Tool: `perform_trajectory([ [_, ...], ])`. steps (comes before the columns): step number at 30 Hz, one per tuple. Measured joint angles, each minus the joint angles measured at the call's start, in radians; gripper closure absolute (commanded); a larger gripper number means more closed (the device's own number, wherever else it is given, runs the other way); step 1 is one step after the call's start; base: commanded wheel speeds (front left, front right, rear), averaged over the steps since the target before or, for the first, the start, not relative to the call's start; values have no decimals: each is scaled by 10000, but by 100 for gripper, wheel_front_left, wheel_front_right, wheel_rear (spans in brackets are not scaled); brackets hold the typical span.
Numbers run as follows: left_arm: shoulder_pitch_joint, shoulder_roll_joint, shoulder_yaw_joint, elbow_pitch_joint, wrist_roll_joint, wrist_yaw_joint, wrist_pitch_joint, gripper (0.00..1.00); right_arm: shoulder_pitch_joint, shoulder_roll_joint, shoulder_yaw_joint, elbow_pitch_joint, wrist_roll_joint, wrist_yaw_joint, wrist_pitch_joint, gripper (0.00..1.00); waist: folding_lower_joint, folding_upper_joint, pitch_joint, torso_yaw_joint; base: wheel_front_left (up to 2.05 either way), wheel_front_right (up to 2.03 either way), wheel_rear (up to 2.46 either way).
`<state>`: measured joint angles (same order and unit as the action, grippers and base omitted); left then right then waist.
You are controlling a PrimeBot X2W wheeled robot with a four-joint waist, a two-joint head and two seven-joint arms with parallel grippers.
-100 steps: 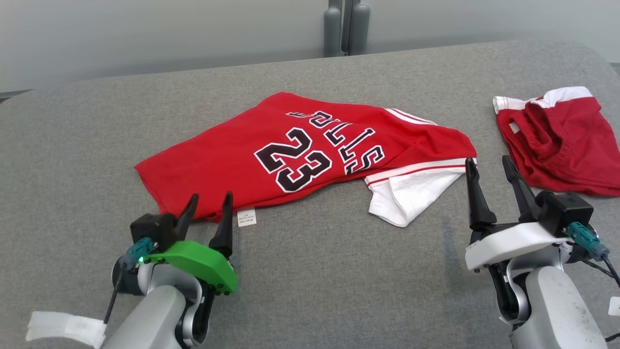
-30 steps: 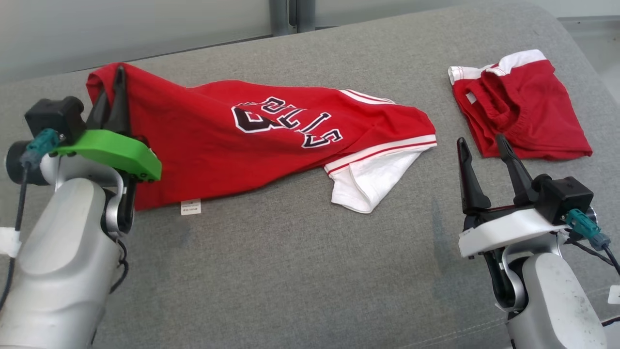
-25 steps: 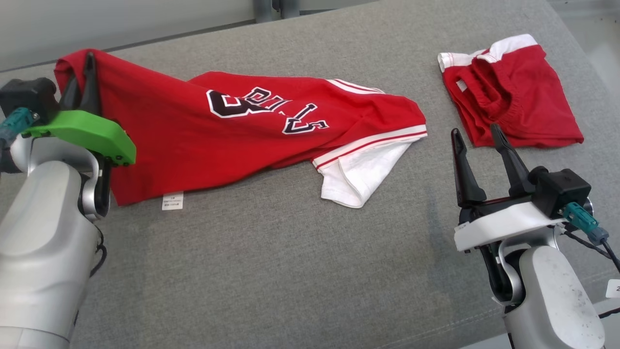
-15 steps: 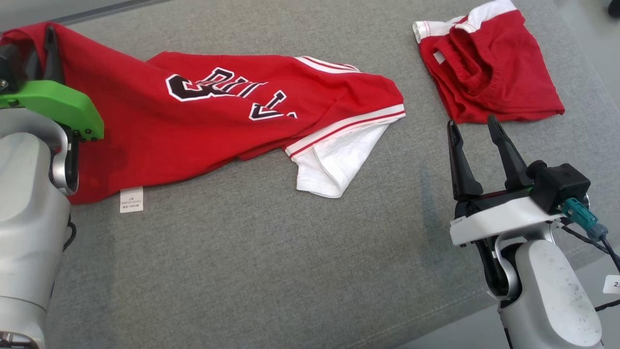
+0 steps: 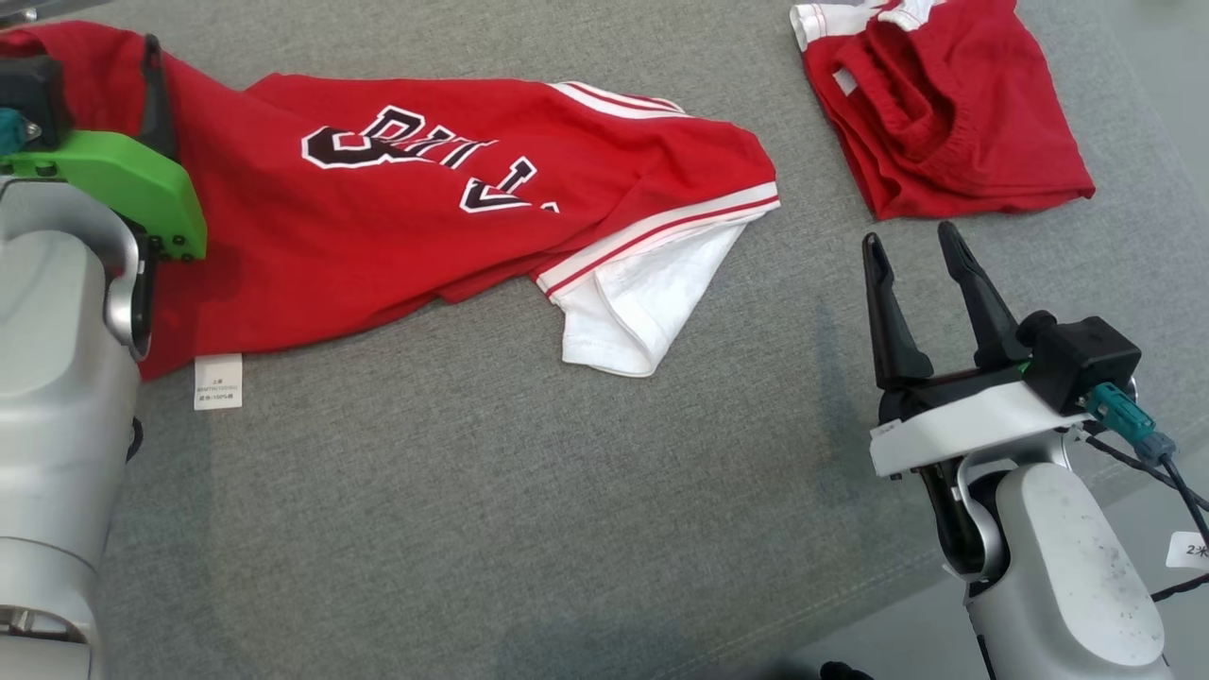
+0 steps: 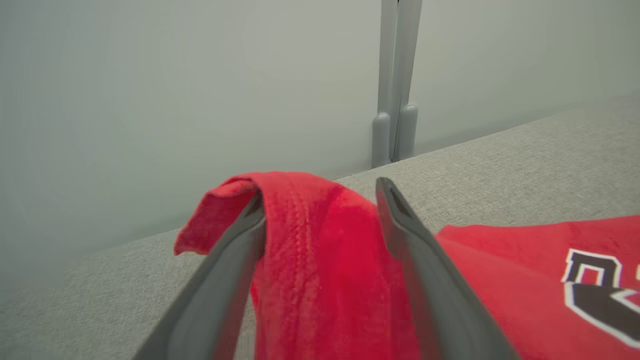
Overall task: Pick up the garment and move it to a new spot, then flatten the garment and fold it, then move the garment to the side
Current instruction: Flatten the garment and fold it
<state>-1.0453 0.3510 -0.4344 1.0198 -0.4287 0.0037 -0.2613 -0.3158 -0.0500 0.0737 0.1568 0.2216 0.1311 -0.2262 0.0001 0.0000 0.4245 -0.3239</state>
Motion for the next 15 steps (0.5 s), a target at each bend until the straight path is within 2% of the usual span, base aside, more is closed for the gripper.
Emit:
perform_trajectory([
  [3,-21,-211,-104,314,8,-140,2,0,-15,4,-10,102,-13,0,-6,0,0,0,-145,159,0,0,0],
  [7,162,-731,286,278,-560,-435,-10,0,25,8,-150,244,-61,0,-12,0,0,0,-464,489,0,0,0],
  [15,2269,-1310,1298,-86,-2040,-941,-12,0,498,12,-343,453,-127,0,130,0,0,0,-1428,1250,0,0,0],
])
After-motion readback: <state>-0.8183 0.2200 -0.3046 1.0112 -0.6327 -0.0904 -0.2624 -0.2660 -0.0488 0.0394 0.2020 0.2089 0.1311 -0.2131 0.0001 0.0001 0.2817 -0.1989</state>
